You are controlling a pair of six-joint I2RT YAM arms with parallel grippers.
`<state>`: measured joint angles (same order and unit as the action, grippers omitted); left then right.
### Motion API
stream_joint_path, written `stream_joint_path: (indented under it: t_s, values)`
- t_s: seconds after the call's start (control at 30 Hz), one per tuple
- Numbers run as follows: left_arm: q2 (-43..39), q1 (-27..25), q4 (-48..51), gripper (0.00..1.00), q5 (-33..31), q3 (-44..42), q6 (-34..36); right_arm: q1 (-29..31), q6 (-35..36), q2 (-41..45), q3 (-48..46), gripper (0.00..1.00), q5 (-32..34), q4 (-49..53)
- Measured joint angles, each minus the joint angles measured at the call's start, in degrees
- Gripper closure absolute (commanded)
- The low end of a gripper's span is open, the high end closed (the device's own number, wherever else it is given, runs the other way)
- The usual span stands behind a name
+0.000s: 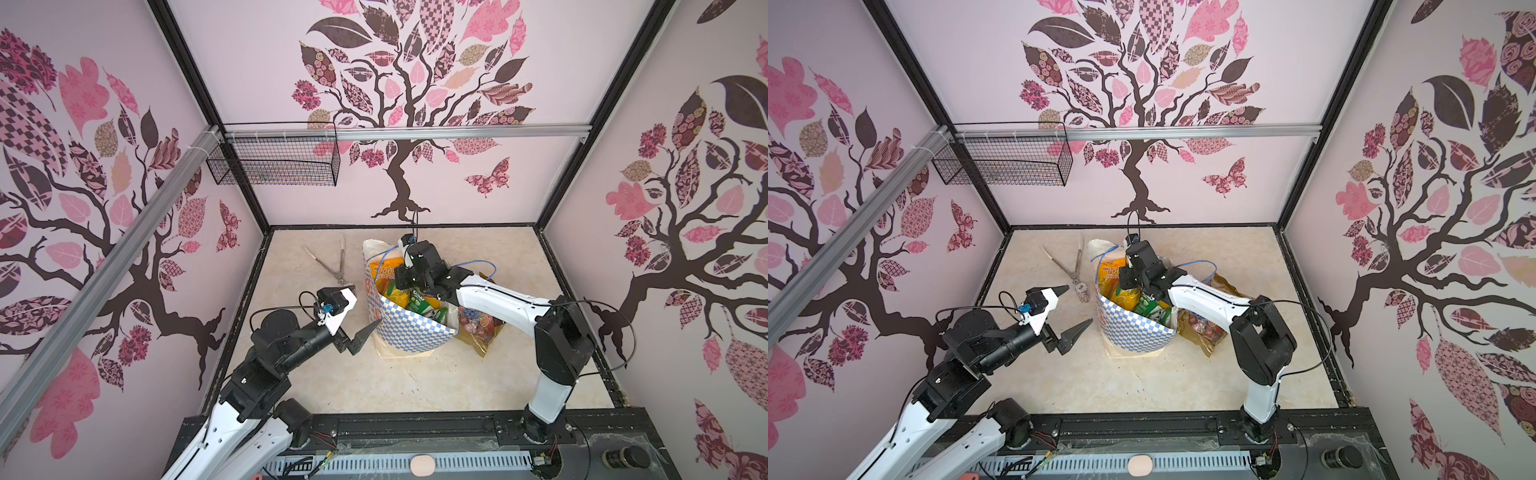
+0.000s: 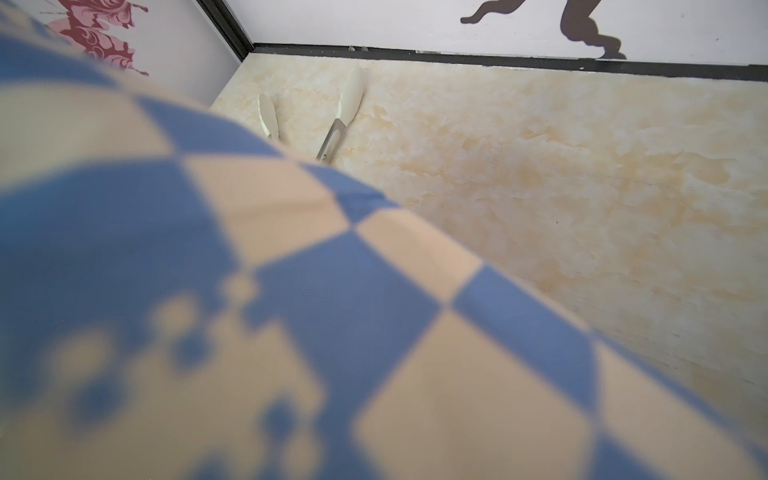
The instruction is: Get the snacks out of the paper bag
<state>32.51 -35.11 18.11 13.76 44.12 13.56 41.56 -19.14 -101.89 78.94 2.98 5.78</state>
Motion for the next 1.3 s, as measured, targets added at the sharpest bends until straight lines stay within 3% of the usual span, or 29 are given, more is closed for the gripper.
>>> stream_joint_path:
  t_s: [1.3]
  values:
    - [-0.07,0.00,-0.02,0.04,0.04,0.00,0.00,-0.07,-1.64,20.39,-1.46,1.00,5.44,7.17]
